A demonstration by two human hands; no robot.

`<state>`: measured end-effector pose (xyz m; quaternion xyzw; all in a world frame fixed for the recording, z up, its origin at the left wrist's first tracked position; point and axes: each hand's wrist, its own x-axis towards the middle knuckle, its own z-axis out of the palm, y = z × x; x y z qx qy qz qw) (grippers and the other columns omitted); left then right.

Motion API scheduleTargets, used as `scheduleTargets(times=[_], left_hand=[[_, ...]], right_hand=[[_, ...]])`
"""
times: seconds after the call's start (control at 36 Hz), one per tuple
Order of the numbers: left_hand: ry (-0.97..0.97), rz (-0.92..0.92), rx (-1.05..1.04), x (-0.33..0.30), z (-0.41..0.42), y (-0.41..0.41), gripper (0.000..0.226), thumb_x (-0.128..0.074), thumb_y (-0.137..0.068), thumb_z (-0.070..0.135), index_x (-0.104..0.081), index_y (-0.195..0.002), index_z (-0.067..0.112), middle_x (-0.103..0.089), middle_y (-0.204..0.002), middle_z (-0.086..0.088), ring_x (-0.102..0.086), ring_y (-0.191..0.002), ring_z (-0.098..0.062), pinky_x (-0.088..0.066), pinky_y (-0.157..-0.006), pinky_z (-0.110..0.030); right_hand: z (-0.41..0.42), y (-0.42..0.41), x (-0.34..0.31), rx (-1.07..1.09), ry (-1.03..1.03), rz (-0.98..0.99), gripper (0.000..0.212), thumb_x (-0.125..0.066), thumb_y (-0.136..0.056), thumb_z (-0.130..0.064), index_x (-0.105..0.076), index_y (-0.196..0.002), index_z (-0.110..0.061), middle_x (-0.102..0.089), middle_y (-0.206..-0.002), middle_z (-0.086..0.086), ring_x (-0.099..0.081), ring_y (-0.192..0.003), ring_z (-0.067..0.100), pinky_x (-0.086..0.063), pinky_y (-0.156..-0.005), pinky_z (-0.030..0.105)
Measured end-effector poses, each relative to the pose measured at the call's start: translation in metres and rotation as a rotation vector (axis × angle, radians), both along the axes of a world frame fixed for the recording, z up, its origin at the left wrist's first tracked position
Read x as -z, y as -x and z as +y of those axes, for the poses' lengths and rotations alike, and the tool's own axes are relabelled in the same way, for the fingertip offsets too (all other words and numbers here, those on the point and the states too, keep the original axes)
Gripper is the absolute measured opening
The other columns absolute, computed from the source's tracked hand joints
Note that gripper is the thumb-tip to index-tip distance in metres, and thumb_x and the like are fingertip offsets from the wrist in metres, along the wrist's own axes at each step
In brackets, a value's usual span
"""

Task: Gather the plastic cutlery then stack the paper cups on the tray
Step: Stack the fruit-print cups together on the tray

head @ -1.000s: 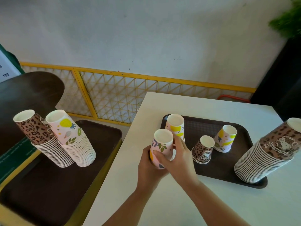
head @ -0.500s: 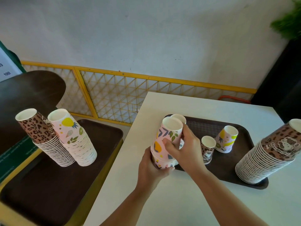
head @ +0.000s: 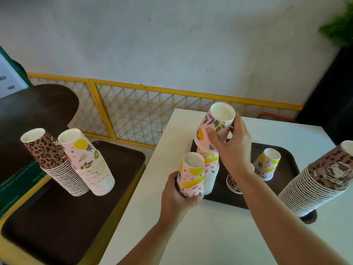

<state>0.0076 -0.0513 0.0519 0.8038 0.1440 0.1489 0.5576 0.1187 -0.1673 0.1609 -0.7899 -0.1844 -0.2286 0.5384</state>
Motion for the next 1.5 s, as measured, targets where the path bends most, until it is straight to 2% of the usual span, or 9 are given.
scheduleTargets(times=[0.17,0.28,0.47,0.61,0.72,0.94,1.22,1.44,1.5], left_hand=[[0.015,0.017,-0.002,0.000,0.000,-0.002,0.070,-0.088,-0.058,0.020,-0.041,-0.108,0.035,-0.055,-0.103,0.022,-0.058,-0.097,-0.002,-0.048,-0.069,-0.004],[0.018,0.009,-0.009,0.000,-0.001,-0.003,0.071,-0.088,-0.059,0.021,-0.042,-0.113,0.031,-0.055,-0.105,0.019,-0.058,-0.099,-0.006,-0.049,-0.071,-0.004],[0.057,-0.012,-0.037,-0.002,-0.005,-0.004,0.071,-0.088,-0.054,0.017,-0.049,-0.112,0.029,-0.064,-0.103,0.013,-0.063,-0.094,-0.007,-0.051,-0.067,-0.009],[0.033,-0.047,0.002,-0.006,-0.010,-0.006,0.076,-0.090,-0.055,0.018,-0.046,-0.115,0.031,-0.057,-0.106,0.026,-0.052,-0.099,0.019,-0.043,-0.072,0.000],[0.012,-0.046,0.048,-0.008,-0.013,-0.006,0.081,-0.090,-0.055,0.017,-0.039,-0.114,0.038,-0.051,-0.108,0.031,-0.046,-0.101,0.025,-0.039,-0.072,0.004],[-0.025,-0.023,0.073,-0.005,-0.009,-0.002,0.078,-0.089,-0.053,0.028,-0.040,-0.113,0.044,-0.058,-0.106,0.025,-0.055,-0.099,0.013,-0.046,-0.073,-0.003],[-0.036,-0.002,0.030,0.000,-0.004,0.003,0.070,-0.091,-0.050,0.022,-0.047,-0.102,0.037,-0.064,-0.100,0.015,-0.063,-0.093,-0.003,-0.048,-0.068,-0.006],[0.005,-0.045,-0.005,-0.005,-0.001,0.004,0.066,-0.090,-0.054,0.015,-0.049,-0.101,0.035,-0.064,-0.101,0.015,-0.060,-0.098,0.004,-0.049,-0.068,-0.007],[0.013,-0.063,-0.016,-0.008,-0.001,0.003,0.066,-0.090,-0.055,0.016,-0.049,-0.103,0.034,-0.064,-0.104,0.014,-0.060,-0.099,0.001,-0.050,-0.071,-0.008]], right_hand=[[0.002,0.004,0.030,-0.044,0.119,0.123,0.067,-0.074,-0.075,-0.030,-0.042,-0.133,-0.019,-0.056,-0.127,-0.001,-0.054,-0.112,0.013,-0.048,-0.087,0.027],[-0.002,0.017,0.033,0.011,0.085,0.079,0.078,-0.071,-0.073,-0.044,-0.034,-0.138,-0.022,-0.041,-0.139,-0.006,-0.034,-0.124,0.000,-0.032,-0.098,0.023],[-0.003,0.053,0.046,-0.084,0.063,-0.026,0.061,-0.064,-0.069,-0.045,-0.049,-0.117,-0.011,-0.052,-0.114,0.000,-0.048,-0.105,0.001,-0.042,-0.086,0.013],[0.005,0.066,0.058,-0.136,0.094,0.092,0.070,-0.064,-0.063,-0.054,-0.047,-0.124,-0.023,-0.046,-0.113,-0.030,-0.049,-0.101,-0.010,-0.035,-0.081,-0.003],[0.004,0.064,0.060,-0.108,0.107,0.105,0.073,-0.060,-0.065,-0.056,-0.051,-0.123,-0.013,-0.051,-0.110,-0.019,-0.050,-0.098,-0.006,-0.035,-0.080,-0.006],[0.003,0.055,0.042,-0.132,0.080,0.064,0.071,-0.056,-0.065,-0.053,-0.053,-0.121,-0.010,-0.059,-0.103,-0.011,-0.049,-0.097,-0.010,-0.040,-0.074,-0.003],[0.002,0.032,-0.040,-0.070,-0.194,-0.127,0.057,-0.062,-0.074,-0.041,-0.049,-0.121,-0.010,-0.062,-0.104,0.005,-0.062,-0.096,0.018,-0.053,-0.080,0.032],[0.005,0.005,-0.008,-0.039,0.001,0.001,0.062,-0.069,-0.075,-0.035,-0.047,-0.128,-0.011,-0.060,-0.117,0.001,-0.056,-0.100,0.008,-0.047,-0.081,0.015],[0.004,0.007,0.001,-0.057,0.073,0.046,0.062,-0.072,-0.077,-0.029,-0.045,-0.130,-0.014,-0.057,-0.123,0.000,-0.051,-0.102,0.005,-0.047,-0.083,0.020]])
